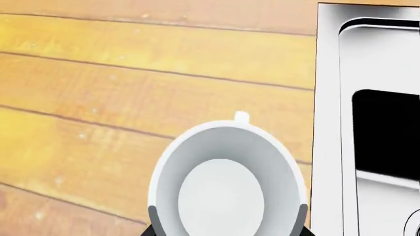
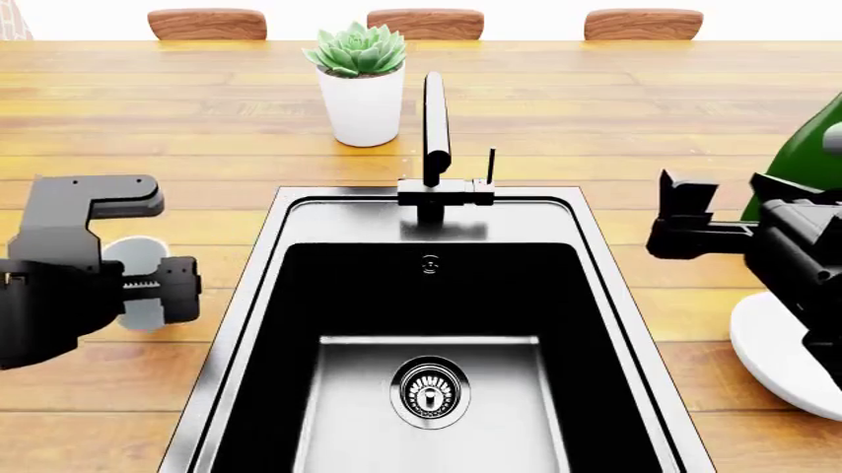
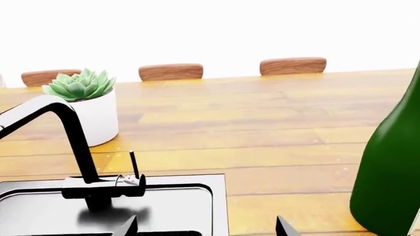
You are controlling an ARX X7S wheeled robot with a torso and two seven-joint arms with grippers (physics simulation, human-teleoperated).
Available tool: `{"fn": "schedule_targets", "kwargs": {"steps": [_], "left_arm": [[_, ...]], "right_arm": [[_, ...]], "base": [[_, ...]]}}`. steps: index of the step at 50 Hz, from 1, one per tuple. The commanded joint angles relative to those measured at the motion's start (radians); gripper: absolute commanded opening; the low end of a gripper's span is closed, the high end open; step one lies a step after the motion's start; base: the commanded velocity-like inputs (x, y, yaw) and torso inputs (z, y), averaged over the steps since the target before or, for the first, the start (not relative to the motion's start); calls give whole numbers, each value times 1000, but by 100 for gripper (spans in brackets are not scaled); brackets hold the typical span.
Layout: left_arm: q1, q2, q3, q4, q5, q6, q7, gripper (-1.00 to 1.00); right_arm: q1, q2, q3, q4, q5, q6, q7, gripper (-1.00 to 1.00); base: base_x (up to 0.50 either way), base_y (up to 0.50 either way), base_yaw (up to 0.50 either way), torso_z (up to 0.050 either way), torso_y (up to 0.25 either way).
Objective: Pick the cup and bowl from the sink and place them on the counter for drying.
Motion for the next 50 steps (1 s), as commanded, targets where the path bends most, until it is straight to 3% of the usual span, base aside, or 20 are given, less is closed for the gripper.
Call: {"fn": "schedule_targets", "kwargs": {"steps": [1, 26, 27, 50], "left_arm": [[46, -14, 7, -25, 4, 15, 14, -100], [136, -2, 28, -73, -11, 55, 73, -100], [133, -3, 28, -73, -8, 53, 71, 100], [62, -29, -9, -21, -28, 19, 31, 100]], "right_arm": [[0, -21, -23, 15, -36, -1, -23, 100], [-14, -5, -9, -11, -1, 0, 3, 100], [-18, -6, -8, -11, -2, -2, 2, 100], [-13, -6, -15, -9, -2, -6, -1, 100]], "base": [[0, 0, 0, 0, 0], [1, 0, 0, 0, 0], [0, 3, 0, 0, 0], [0, 0, 0, 0, 0]]}}
